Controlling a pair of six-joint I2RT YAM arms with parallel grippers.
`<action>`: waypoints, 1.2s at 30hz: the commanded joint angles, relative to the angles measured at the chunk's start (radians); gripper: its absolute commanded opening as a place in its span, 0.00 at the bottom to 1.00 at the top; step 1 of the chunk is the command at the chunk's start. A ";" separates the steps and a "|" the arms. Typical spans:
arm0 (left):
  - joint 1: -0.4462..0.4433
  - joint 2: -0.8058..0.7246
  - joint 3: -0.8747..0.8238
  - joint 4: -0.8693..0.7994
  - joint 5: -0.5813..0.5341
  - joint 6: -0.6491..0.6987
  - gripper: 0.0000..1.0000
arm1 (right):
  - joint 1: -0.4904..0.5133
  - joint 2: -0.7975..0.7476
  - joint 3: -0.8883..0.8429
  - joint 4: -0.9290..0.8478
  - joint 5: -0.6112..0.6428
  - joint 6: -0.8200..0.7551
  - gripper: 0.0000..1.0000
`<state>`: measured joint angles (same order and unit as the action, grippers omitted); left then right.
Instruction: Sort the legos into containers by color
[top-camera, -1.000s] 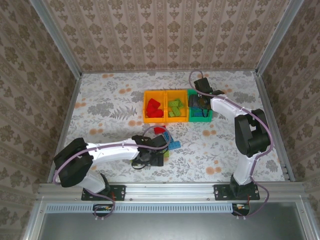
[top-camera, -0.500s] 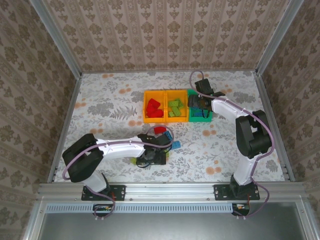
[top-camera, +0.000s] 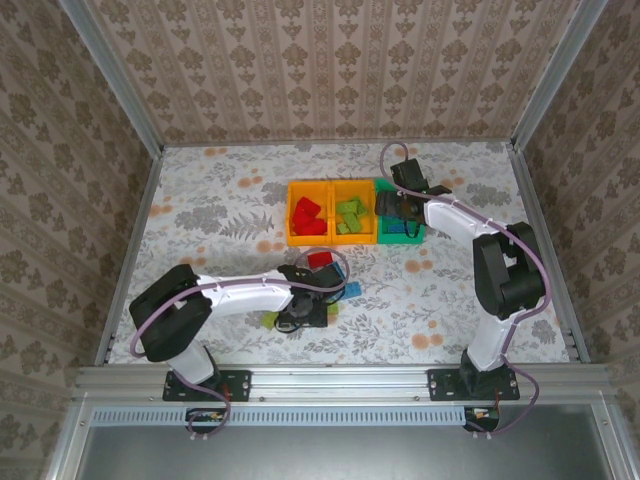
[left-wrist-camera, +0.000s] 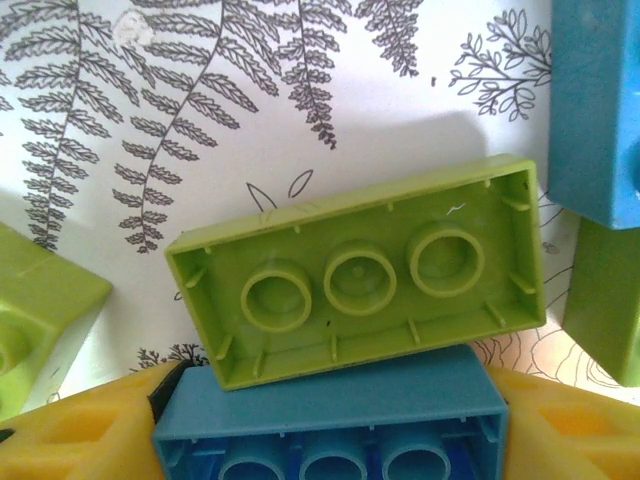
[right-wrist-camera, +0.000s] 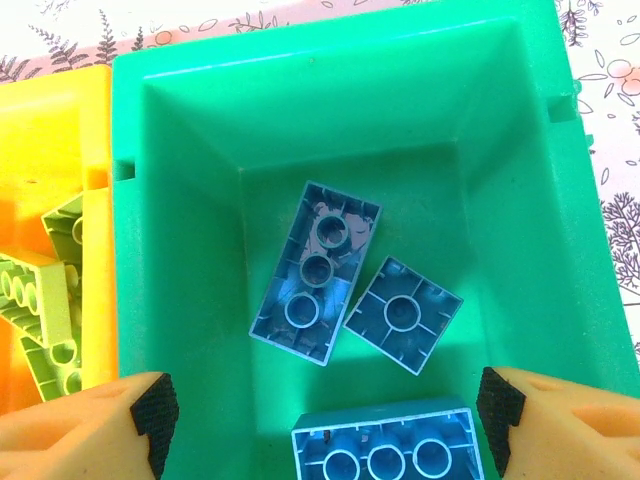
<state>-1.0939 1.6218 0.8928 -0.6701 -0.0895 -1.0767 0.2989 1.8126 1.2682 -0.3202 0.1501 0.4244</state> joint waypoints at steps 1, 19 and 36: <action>-0.013 0.030 0.020 -0.020 -0.012 0.029 0.61 | -0.002 -0.034 -0.016 -0.027 -0.017 -0.004 0.82; -0.033 -0.046 0.153 -0.176 -0.102 0.096 0.56 | -0.002 -0.103 -0.040 -0.029 -0.023 -0.002 0.83; 0.065 0.189 0.667 -0.044 -0.114 0.538 0.56 | -0.078 -0.351 -0.269 -0.019 -0.020 0.036 0.85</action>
<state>-1.0531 1.7695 1.4708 -0.7670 -0.2054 -0.6983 0.2348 1.5215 1.0557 -0.3202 0.1291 0.4335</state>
